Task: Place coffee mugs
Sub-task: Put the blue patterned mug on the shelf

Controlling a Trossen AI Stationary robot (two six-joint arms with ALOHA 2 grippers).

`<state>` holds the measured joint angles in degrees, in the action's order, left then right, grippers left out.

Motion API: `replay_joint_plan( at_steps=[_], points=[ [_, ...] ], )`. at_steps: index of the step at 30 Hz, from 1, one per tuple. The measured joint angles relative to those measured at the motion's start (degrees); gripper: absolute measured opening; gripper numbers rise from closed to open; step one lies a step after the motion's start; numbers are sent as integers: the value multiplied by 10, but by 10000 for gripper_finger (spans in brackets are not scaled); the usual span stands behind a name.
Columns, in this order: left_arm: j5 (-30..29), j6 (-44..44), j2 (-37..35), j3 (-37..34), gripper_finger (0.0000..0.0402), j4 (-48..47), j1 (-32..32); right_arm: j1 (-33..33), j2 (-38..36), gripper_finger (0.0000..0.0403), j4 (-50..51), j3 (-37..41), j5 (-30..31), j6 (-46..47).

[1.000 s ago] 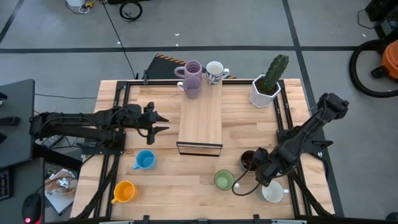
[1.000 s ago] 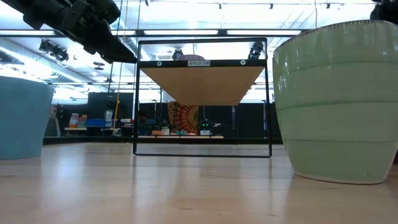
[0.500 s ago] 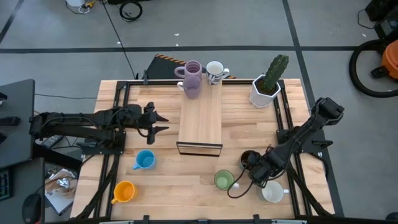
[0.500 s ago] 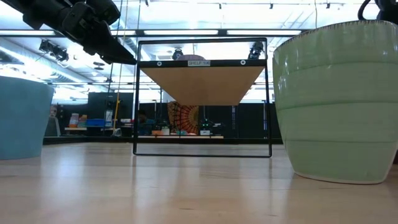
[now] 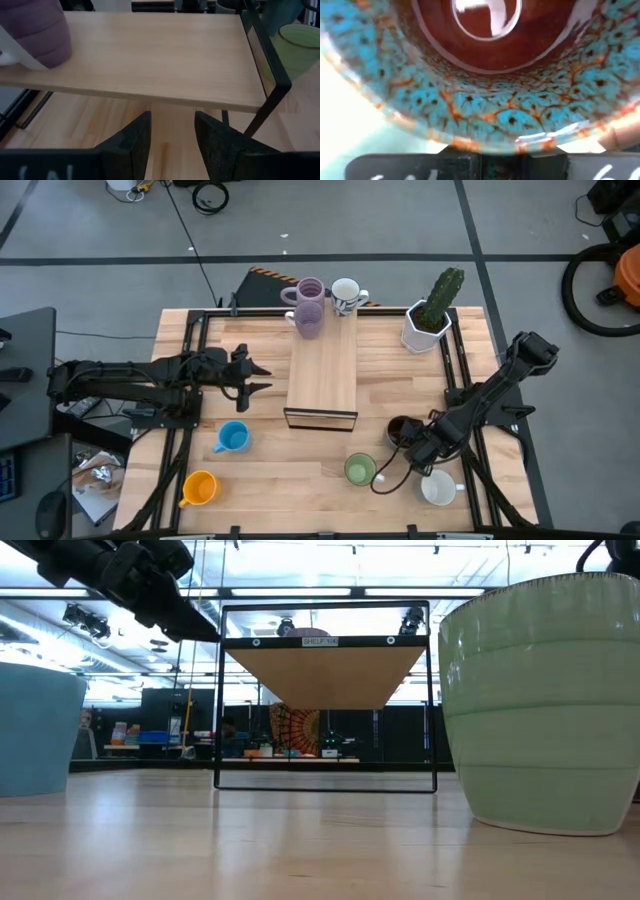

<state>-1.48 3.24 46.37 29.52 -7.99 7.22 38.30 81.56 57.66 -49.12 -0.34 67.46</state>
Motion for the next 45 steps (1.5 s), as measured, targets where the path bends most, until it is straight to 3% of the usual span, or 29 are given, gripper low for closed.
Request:
replay_joint_plan(
  at_steps=[9, 18, 26, 34, 45],
  points=[
    [-13, 18, 0, 24, 157, 40, 29, -55, -92, 49, 48, 24, 48, -37],
    [-15, 17, 0, 47, 157, 36, 79, -173, -150, 49, 56, 24, 85, -174],
    [-1, 21, 0, 141, 157, -49, 115, -286, -188, 49, 61, 19, 84, -283],
    [59, 35, 0, 188, 157, -51, 143, -364, -191, 49, 135, -67, 107, -367],
    [108, 49, 1, 208, 157, -48, 233, -463, -185, 49, 177, -174, 107, -490]
  ],
)
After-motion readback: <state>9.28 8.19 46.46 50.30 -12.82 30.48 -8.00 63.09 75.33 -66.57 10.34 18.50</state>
